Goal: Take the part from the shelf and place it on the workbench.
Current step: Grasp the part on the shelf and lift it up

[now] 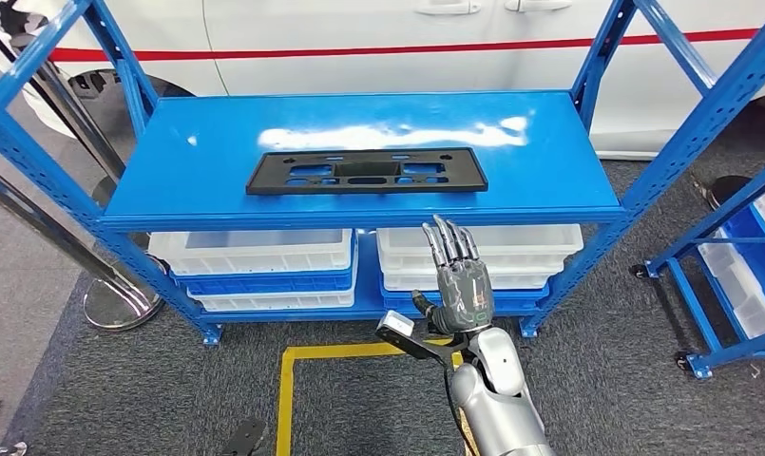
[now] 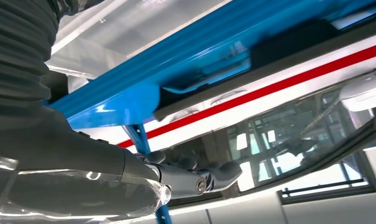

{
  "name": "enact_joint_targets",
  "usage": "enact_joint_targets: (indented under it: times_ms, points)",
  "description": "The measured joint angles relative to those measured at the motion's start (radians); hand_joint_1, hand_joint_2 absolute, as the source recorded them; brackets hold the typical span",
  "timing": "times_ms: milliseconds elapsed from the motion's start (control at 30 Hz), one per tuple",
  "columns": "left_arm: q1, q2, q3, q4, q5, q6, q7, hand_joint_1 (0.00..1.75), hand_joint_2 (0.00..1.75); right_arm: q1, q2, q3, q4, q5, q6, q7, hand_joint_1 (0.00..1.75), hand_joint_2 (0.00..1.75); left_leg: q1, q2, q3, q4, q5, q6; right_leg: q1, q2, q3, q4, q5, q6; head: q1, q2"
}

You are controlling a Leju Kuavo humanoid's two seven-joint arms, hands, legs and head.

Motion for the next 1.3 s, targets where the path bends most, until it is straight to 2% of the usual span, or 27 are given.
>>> enact_joint_targets:
  times_ms: [67,100,200,233,267,300,367,400,433,533,600,633,700,733,767,800,833,900,933,967,1067,1133,1167,1233,1267,1300]
  points:
    - [-0.001,-0.003,0.005,0.0,0.013,0.019,0.009,0.0,1.75,-0.004,0.0,-0.001,0.0,0.0,0.0,0.002,0.0,1.75,0.003,0.001,0.003,-0.008,0.006,0.014,-0.002,-0.001,-0.003,0.01,-0.01,0.01,0.0,0.0]
    - [-0.002,-0.005,0.008,0.0,0.018,0.034,0.012,0.0,1.75,-0.006,-0.001,-0.001,0.0,0.0,0.0,0.005,0.0,1.75,0.005,0.002,0.005,-0.013,0.009,0.021,-0.002,-0.001,-0.014,0.036,-0.029,0.014,0.0,0.0]
    - [-0.005,-0.014,0.013,0.0,0.019,0.092,0.009,0.0,1.75,-0.006,-0.002,-0.005,0.0,0.002,0.0,0.014,0.0,1.75,0.004,0.003,0.007,-0.016,0.01,0.032,-0.004,-0.001,-0.095,0.207,-0.114,0.02,0.001,0.0]
    - [-0.004,-0.016,0.014,0.0,0.017,0.098,0.007,0.0,1.75,-0.003,-0.002,-0.006,0.0,0.002,0.0,0.014,0.0,1.75,0.004,0.003,0.007,-0.015,0.009,0.033,-0.004,-0.001,-0.12,0.255,-0.126,0.021,0.001,0.0]
    - [-0.004,-0.017,0.014,0.0,0.015,0.091,0.002,0.0,1.75,-0.001,-0.004,-0.007,0.001,0.0,0.0,0.013,0.0,1.75,0.004,0.003,0.007,-0.014,0.008,0.033,-0.004,-0.001,-0.13,0.269,-0.119,0.021,0.001,0.0]
    - [-0.003,-0.018,0.014,0.0,0.014,0.076,-0.005,0.0,1.75,0.0,-0.005,-0.007,0.002,-0.001,0.0,0.012,0.0,1.75,0.004,0.002,0.007,-0.011,0.006,0.033,-0.004,-0.001,-0.122,0.248,-0.094,0.021,0.001,0.0]
    - [-0.003,-0.018,0.015,0.0,0.015,0.04,-0.025,0.0,1.75,-0.003,-0.006,-0.007,0.003,-0.003,0.0,0.01,0.0,1.75,0.003,0.001,0.008,-0.004,0.0,0.029,-0.004,-0.002,-0.063,0.123,-0.026,0.015,0.0,0.0]
    - [-0.004,-0.018,0.015,0.0,0.017,0.028,-0.034,0.0,1.75,-0.005,-0.006,-0.007,0.003,-0.004,0.0,0.01,0.0,1.75,0.002,0.0,0.006,0.002,-0.003,0.025,-0.002,-0.002,-0.037,0.065,-0.005,0.012,0.0,0.0]
    - [-0.004,-0.018,0.015,0.0,0.018,0.019,-0.043,0.0,1.75,-0.007,-0.007,-0.007,0.004,-0.006,0.0,0.009,0.0,1.75,0.0,0.0,0.005,0.004,-0.005,0.021,-0.001,-0.002,-0.021,0.029,0.004,0.008,0.0,0.0]
    - [-0.004,-0.017,0.015,0.0,0.018,0.004,-0.061,0.0,1.75,-0.007,-0.008,-0.008,0.006,-0.011,0.0,0.008,0.0,1.75,-0.001,0.0,0.002,0.004,-0.006,0.005,0.002,0.001,-0.016,0.01,0.006,-0.003,0.0,0.0]
    - [-0.004,-0.016,0.015,0.0,0.014,-0.001,-0.069,0.0,1.75,-0.008,-0.008,-0.009,0.006,-0.012,0.0,0.007,0.0,1.75,0.001,0.001,-0.006,0.027,-0.026,-0.006,-0.001,0.0,-0.012,0.003,0.009,-0.015,0.0,0.0]
    - [-0.005,-0.016,0.015,0.0,0.012,-0.003,-0.072,0.0,1.75,-0.008,-0.008,-0.009,0.006,-0.012,0.0,0.006,0.0,1.75,0.002,0.001,-0.022,0.064,-0.049,-0.012,-0.003,-0.001,-0.01,0.0,0.009,-0.02,0.0,0.0]
    - [-0.003,-0.016,0.015,0.0,0.007,-0.006,-0.076,0.0,1.75,-0.008,-0.008,-0.009,0.007,-0.012,0.0,0.003,0.0,1.75,0.005,0.002,-0.078,0.187,-0.107,-0.021,-0.003,-0.002,-0.009,-0.001,0.008,-0.026,0.0,0.0]
    - [-0.002,-0.016,0.015,0.0,0.006,-0.007,-0.077,0.0,1.75,-0.007,-0.009,-0.009,0.007,-0.012,0.0,0.001,0.0,1.75,0.006,0.002,-0.106,0.243,-0.125,-0.023,-0.003,-0.002,-0.009,0.0,0.007,-0.027,0.0,0.0]
    - [0.0,-0.016,0.015,0.0,0.004,-0.008,-0.078,0.0,1.75,-0.007,-0.009,-0.009,0.008,-0.012,0.0,0.0,0.0,1.75,0.006,0.002,-0.122,0.272,-0.127,-0.024,-0.003,-0.002,-0.008,0.0,0.006,-0.028,0.0,0.0]
    - [0.001,-0.016,0.015,0.0,0.003,-0.009,-0.079,0.0,1.75,-0.007,-0.009,-0.009,0.009,-0.012,0.0,-0.001,0.0,1.75,0.006,0.002,-0.12,0.263,-0.109,-0.023,-0.002,-0.001,-0.006,0.0,0.005,-0.027,0.0,0.0]
    - [0.001,-0.015,0.015,0.0,0.002,-0.01,-0.08,0.0,1.75,-0.007,-0.009,-0.009,0.009,-0.012,0.0,-0.002,0.0,1.75,0.006,0.002,-0.1,0.218,-0.076,-0.02,-0.002,0.0,-0.004,0.0,0.004,-0.027,0.0,0.0]
    - [-0.001,-0.014,0.015,0.0,0.001,-0.011,-0.08,0.0,1.75,-0.008,-0.009,-0.009,0.009,-0.012,0.0,-0.002,0.0,1.75,0.003,0.002,-0.037,0.083,-0.011,-0.007,0.0,0.001,0.003,0.001,0.0,-0.022,0.0,0.0]
    - [-0.003,-0.013,0.015,0.0,0.0,-0.012,-0.08,0.0,1.75,-0.008,-0.009,-0.009,0.009,-0.012,0.0,-0.002,0.0,1.75,0.0,0.002,-0.013,0.033,0.003,0.0,0.001,0.001,0.004,0.001,-0.002,-0.019,0.0,0.0]
    - [-0.004,-0.012,0.015,0.0,0.0,-0.012,-0.08,0.0,1.75,-0.009,-0.009,-0.009,0.009,-0.012,0.0,-0.002,0.0,1.75,-0.003,0.002,0.0,0.006,0.006,0.005,0.002,0.001,0.004,0.001,-0.003,-0.014,0.0,0.0]
    - [-0.004,-0.011,0.015,0.0,-0.002,-0.013,-0.08,0.0,1.75,-0.009,-0.009,-0.009,0.009,-0.012,0.0,-0.004,0.0,1.75,-0.002,0.001,0.01,-0.013,0.003,0.016,0.001,-0.001,0.007,-0.003,-0.005,0.002,0.0,0.0]
    - [-0.004,-0.01,0.015,0.0,-0.002,-0.013,-0.08,0.0,1.75,-0.012,-0.009,-0.009,0.008,-0.012,0.0,-0.004,0.0,1.75,0.004,0.003,0.022,-0.028,0.007,0.027,0.002,-0.002,-0.009,0.04,-0.032,0.01,0.001,0.0]
    - [-0.005,-0.01,0.014,0.0,-0.002,-0.013,-0.08,0.0,1.75,-0.012,-0.009,-0.009,0.008,-0.012,0.0,-0.004,0.0,1.75,0.005,0.004,0.026,-0.031,0.007,0.031,0.001,-0.002,-0.035,0.093,-0.058,0.013,0.001,0.0]
    - [-0.006,-0.01,0.014,0.0,-0.002,-0.013,-0.079,0.0,1.75,-0.009,-0.01,-0.009,0.009,-0.012,0.0,-0.004,0.0,1.75,0.005,0.004,0.03,-0.031,0.002,0.036,0.0,-0.002,-0.109,0.223,-0.109,0.018,0.001,0.0]
    - [-0.005,-0.01,0.014,0.0,-0.003,-0.013,-0.077,0.0,1.75,-0.008,-0.011,-0.01,0.009,-0.012,0.0,-0.004,0.0,1.75,0.005,0.004,0.032,-0.029,-0.001,0.036,-0.002,-0.002,-0.136,0.264,-0.113,0.02,0.001,0.0]
    - [-0.004,-0.01,0.014,0.0,-0.003,-0.013,-0.076,0.0,1.75,-0.007,-0.012,-0.01,0.01,-0.012,0.0,-0.004,0.0,1.75,0.005,0.004,0.035,-0.028,-0.005,0.035,-0.004,-0.002,-0.146,0.267,-0.096,0.022,0.001,0.0]
